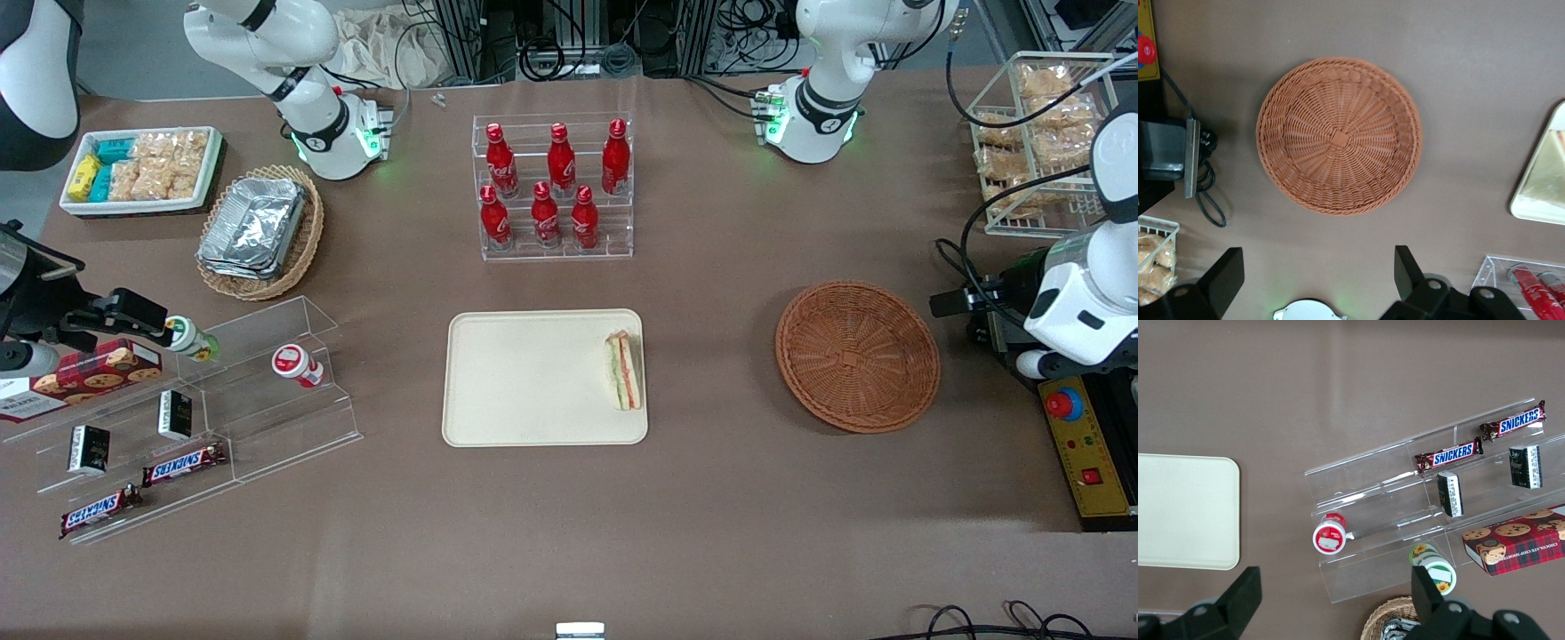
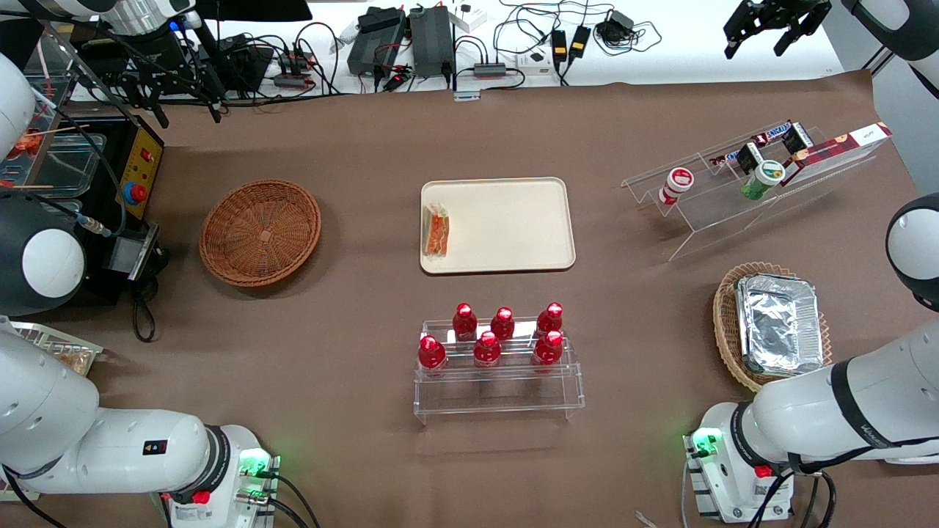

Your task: Place sandwich from basket to tray

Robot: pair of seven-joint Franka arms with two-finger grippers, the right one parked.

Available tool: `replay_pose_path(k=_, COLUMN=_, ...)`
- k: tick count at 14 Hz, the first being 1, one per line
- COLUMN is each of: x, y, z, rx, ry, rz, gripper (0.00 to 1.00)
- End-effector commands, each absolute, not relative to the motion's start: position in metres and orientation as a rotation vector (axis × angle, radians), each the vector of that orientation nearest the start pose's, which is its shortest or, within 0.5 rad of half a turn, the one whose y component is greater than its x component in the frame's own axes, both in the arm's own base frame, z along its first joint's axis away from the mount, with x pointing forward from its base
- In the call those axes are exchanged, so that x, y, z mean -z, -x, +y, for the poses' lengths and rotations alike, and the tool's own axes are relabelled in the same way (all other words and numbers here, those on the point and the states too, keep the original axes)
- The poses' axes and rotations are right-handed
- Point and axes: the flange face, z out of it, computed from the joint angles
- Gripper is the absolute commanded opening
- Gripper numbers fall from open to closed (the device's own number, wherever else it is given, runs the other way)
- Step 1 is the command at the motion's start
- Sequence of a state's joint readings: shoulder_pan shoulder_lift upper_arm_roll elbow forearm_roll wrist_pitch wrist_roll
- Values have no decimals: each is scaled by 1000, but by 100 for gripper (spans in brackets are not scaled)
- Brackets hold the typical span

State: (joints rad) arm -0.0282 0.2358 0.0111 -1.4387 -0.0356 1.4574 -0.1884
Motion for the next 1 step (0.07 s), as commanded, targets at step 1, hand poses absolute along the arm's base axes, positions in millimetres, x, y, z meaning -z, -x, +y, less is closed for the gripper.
replay_pose_path(k=1, x=-546, y=-617, z=-17, rx=-331, ry=3144, rz=-251, gripper=100)
